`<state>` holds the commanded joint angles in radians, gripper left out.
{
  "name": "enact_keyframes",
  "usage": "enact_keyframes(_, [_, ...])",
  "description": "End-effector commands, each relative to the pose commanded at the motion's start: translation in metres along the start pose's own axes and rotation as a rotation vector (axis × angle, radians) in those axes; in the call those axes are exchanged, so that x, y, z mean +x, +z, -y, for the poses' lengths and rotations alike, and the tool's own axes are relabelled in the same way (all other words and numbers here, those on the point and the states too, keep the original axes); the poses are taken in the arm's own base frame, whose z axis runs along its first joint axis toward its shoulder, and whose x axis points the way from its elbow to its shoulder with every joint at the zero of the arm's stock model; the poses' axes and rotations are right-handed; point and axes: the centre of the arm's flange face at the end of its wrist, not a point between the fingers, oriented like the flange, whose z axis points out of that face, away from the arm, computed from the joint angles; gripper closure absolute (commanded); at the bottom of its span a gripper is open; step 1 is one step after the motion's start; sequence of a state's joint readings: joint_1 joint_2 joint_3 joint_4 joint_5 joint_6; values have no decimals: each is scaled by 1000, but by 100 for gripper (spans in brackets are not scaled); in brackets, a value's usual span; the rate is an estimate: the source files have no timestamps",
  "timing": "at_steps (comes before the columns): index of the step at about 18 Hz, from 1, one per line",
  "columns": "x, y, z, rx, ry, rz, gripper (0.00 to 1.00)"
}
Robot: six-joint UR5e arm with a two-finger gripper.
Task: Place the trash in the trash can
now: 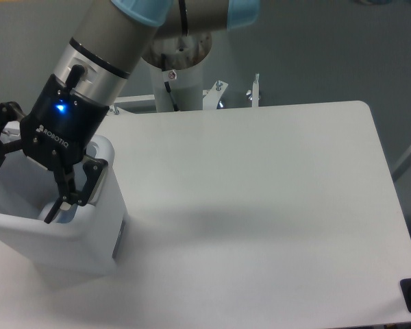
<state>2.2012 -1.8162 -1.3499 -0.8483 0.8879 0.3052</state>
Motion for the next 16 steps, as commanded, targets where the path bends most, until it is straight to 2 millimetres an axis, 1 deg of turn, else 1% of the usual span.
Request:
enact_keyframes(2, [-23, 0, -4, -17, -18, 68, 0])
enact_keyframes(3, [-45, -4, -9, -27, -41, 111, 0])
enact_keyframes(5, [-77, -9, -18, -34, -80, 147, 0])
enact_keyframes(7, [-113, -28, -24, -21, -121, 186, 0])
enact_keyframes(10, [-158, -47, -36, -12, -173, 232, 0])
enact_keyframes(12, [-189, -53, -49, -17, -210, 259, 0])
enact_keyframes(14, [-218, -53, -64, -33, -224, 275, 0])
enact_keyframes(16, [-243, -56, -84, -55, -231, 285, 0])
